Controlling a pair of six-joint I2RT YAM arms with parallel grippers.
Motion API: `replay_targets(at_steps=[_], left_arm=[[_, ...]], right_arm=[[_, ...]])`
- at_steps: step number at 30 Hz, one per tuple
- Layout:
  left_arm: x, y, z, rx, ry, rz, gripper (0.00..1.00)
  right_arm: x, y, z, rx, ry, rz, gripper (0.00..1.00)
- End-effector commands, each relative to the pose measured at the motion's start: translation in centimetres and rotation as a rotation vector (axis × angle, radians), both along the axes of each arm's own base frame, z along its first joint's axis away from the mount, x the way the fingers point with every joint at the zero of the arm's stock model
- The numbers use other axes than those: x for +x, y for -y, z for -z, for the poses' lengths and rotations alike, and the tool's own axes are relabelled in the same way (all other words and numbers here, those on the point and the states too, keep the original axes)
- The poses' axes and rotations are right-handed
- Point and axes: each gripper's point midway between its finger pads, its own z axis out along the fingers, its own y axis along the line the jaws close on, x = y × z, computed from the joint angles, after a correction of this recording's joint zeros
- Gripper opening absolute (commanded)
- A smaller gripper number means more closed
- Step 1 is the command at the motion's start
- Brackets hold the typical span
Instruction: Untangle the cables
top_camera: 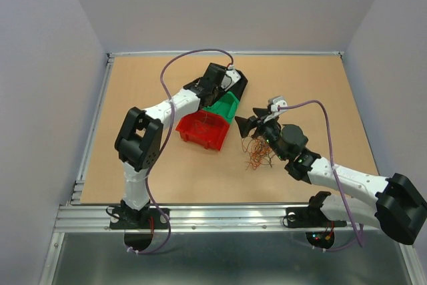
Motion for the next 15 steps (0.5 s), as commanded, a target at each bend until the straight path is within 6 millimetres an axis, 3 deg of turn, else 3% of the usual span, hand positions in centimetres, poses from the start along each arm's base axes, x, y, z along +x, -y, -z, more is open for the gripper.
replay_targets(at_steps=[1, 6, 9, 15], left_arm=[[-0.6, 0.1, -6.2, -0.107, 0.111, 0.001, 0.57], [-2.4, -1.4, -6.8, -0.104, 0.118, -0.01, 0.67], [-3.1, -2.4, -6.2, -0.082, 0.112, -0.03, 0.7], [-3.4, -3.5, -4.5, -0.039, 0.088, -0.051, 0.65]], right_arm=[[0.0, 0.5, -0.4, 0.018, 0.017, 0.013, 0.8], [0.0, 0.4, -0.4, 0.018, 0.013, 0.007, 0.8], [0.0, 0.2, -0.4, 0.018, 0.012, -0.004, 0.8], [0.1, -0.3, -0.2, 0.01, 0.003, -0.018, 0.8]])
